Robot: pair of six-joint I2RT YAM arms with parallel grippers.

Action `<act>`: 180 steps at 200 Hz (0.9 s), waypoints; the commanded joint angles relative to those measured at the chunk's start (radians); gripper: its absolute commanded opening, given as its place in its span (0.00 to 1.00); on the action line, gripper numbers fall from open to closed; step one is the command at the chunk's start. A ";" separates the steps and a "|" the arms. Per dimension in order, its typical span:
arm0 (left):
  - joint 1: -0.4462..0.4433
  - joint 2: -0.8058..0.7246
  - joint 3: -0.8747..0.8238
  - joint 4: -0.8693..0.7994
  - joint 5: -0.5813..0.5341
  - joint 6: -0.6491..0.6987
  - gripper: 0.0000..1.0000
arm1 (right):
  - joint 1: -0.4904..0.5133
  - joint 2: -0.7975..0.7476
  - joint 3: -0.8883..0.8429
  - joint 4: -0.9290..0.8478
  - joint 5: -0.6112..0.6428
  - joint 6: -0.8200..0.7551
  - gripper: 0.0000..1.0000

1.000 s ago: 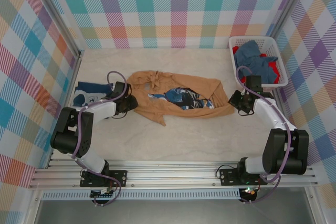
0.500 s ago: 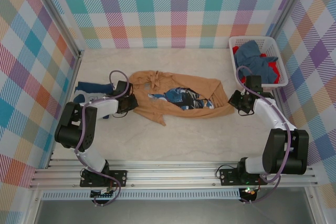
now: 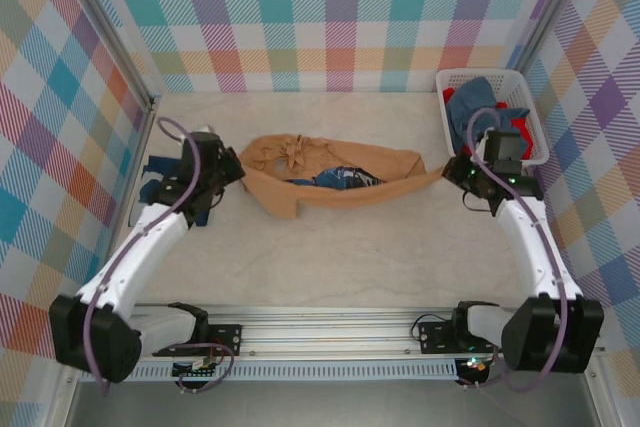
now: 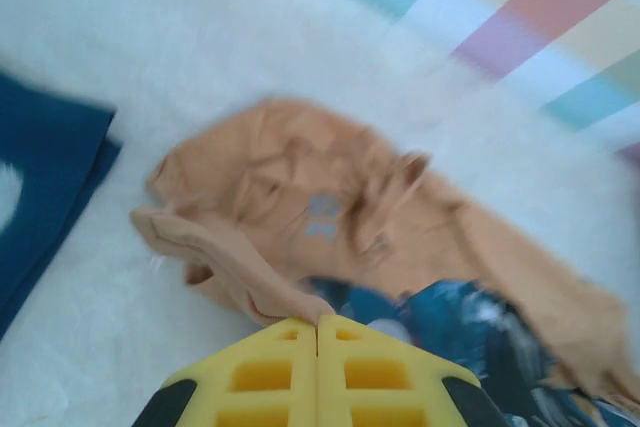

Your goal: Fold and stack the t-shirts

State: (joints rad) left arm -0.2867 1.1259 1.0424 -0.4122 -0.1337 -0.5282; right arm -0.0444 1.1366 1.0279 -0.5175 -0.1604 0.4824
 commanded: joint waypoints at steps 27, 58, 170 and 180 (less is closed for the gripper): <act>-0.005 -0.181 0.235 -0.184 -0.001 -0.017 0.00 | -0.005 -0.199 0.220 -0.046 -0.107 0.015 0.00; -0.005 -0.293 0.366 -0.221 0.020 -0.006 0.00 | -0.005 -0.312 0.341 -0.081 -0.122 0.009 0.00; 0.099 0.223 0.826 -0.255 0.143 -0.007 0.00 | -0.005 -0.057 0.482 0.106 -0.192 0.079 0.00; 0.119 0.285 0.874 -0.237 0.174 -0.010 0.00 | -0.004 0.003 0.505 0.146 -0.217 0.081 0.00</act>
State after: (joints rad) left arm -0.2241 1.2964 1.8397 -0.6842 -0.0521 -0.5312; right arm -0.0448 1.0172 1.5024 -0.5068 -0.3172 0.5392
